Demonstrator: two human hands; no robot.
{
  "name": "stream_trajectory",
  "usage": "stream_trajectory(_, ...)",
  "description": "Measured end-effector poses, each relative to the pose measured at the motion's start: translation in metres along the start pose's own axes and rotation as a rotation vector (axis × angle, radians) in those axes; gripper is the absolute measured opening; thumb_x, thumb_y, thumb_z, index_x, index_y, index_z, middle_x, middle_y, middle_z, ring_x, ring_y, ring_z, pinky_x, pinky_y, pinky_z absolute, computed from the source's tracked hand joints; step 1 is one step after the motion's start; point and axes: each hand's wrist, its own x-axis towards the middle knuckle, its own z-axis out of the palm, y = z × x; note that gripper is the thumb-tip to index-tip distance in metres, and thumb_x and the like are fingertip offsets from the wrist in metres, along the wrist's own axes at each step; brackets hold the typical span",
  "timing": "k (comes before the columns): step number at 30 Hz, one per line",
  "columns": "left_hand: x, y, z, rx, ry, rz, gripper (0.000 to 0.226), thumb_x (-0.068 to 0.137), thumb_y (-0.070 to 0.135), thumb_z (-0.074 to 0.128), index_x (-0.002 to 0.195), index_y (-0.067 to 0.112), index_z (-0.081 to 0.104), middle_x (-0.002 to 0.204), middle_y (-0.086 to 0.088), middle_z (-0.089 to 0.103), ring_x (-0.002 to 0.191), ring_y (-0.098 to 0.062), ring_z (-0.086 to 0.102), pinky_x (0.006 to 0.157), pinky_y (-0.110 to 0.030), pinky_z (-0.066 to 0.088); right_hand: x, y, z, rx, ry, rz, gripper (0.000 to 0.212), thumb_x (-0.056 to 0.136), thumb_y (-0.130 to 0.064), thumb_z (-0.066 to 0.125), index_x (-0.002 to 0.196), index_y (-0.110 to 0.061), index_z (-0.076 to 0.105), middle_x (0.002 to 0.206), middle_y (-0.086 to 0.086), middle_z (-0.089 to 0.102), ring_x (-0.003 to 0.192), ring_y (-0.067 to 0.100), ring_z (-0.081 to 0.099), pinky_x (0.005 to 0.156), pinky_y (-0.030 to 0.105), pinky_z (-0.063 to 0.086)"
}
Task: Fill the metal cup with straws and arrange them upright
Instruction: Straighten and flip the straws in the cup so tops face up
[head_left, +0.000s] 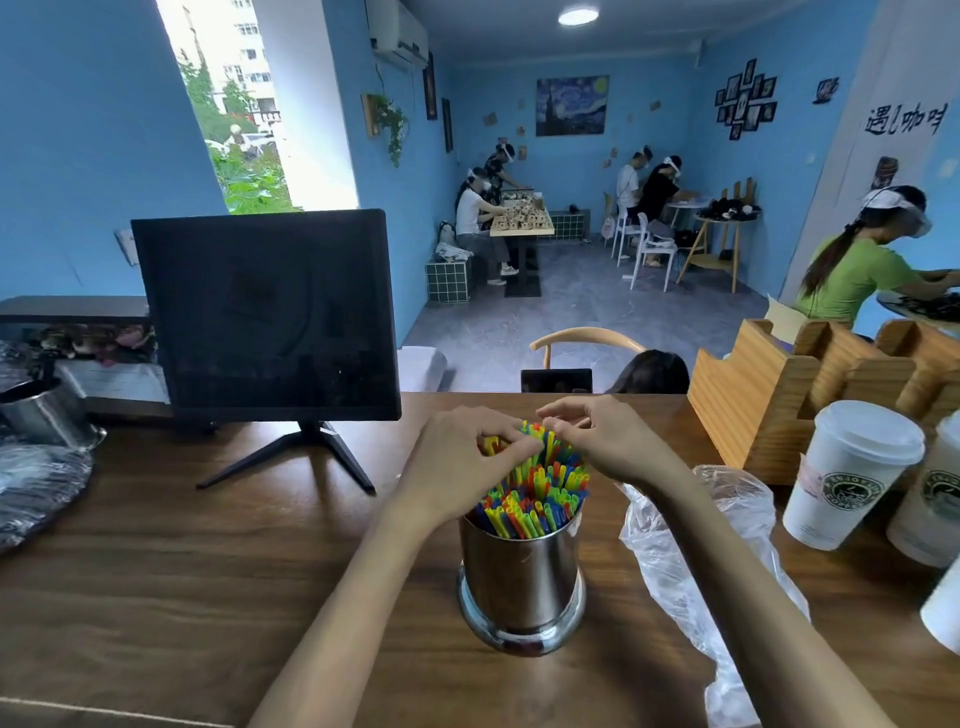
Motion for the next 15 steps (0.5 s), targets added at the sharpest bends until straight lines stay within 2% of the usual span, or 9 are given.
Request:
stream_trajectory(2, -0.001, -0.005, 0.0, 0.062, 0.023, 0.017, 0.025, 0.093, 0.052, 0.065, 0.095, 0.033, 0.082, 0.109, 0.021, 0.073, 0.11, 0.0, 0.057, 0.097, -0.037, 0.05, 0.006, 0.001, 0.004, 0.019, -0.039, -0.011, 0.024, 0.102, -0.031, 0.057, 0.117, -0.023, 0.074, 0.108, -0.007, 0.073, 0.099, 0.008, 0.065, 0.088, 0.033, 0.055)
stream_trajectory(5, 0.001, -0.004, -0.002, -0.027, 0.07, -0.025, 0.025, 0.096, 0.047, 0.063, 0.098, 0.03, 0.081, 0.107, 0.018, 0.072, 0.109, -0.002, 0.058, 0.096, -0.033, 0.049, 0.014, -0.001, 0.008, 0.08, -0.047, -0.019, 0.03, 0.104, -0.034, 0.052, 0.118, -0.019, 0.074, 0.112, -0.006, 0.071, 0.106, 0.01, 0.064, 0.089, 0.031, 0.051)
stream_trajectory(8, 0.003, -0.002, -0.005, -0.143, 0.168, -0.094, 0.022, 0.098, 0.038, 0.063, 0.102, 0.025, 0.079, 0.099, 0.015, 0.073, 0.096, 0.001, 0.064, 0.083, -0.02, 0.05, 0.024, -0.005, 0.011, 0.094, -0.083, -0.015, 0.034, 0.101, -0.041, 0.056, 0.109, -0.016, 0.077, 0.104, -0.002, 0.075, 0.098, 0.008, 0.067, 0.08, 0.025, 0.051)
stream_trajectory(11, 0.002, -0.007, -0.007, -0.159, 0.21, -0.122, 0.026, 0.099, 0.037, 0.06, 0.105, 0.021, 0.079, 0.099, 0.012, 0.075, 0.093, 0.002, 0.066, 0.076, -0.007, 0.046, 0.032, -0.006, 0.01, 0.108, -0.098, 0.0, 0.025, 0.097, -0.038, 0.065, 0.095, -0.018, 0.08, 0.087, -0.007, 0.075, 0.085, 0.005, 0.068, 0.077, 0.027, 0.053)
stream_trajectory(15, 0.0, -0.016, -0.006, -0.16, 0.194, -0.131, 0.023, 0.099, 0.033, 0.061, 0.105, 0.021, 0.079, 0.101, 0.013, 0.075, 0.097, -0.002, 0.066, 0.076, -0.005, 0.046, 0.037, -0.009, 0.007, 0.085, -0.137, -0.007, 0.018, 0.093, -0.033, 0.071, 0.089, -0.018, 0.081, 0.088, -0.006, 0.076, 0.086, 0.007, 0.07, 0.078, 0.028, 0.057)
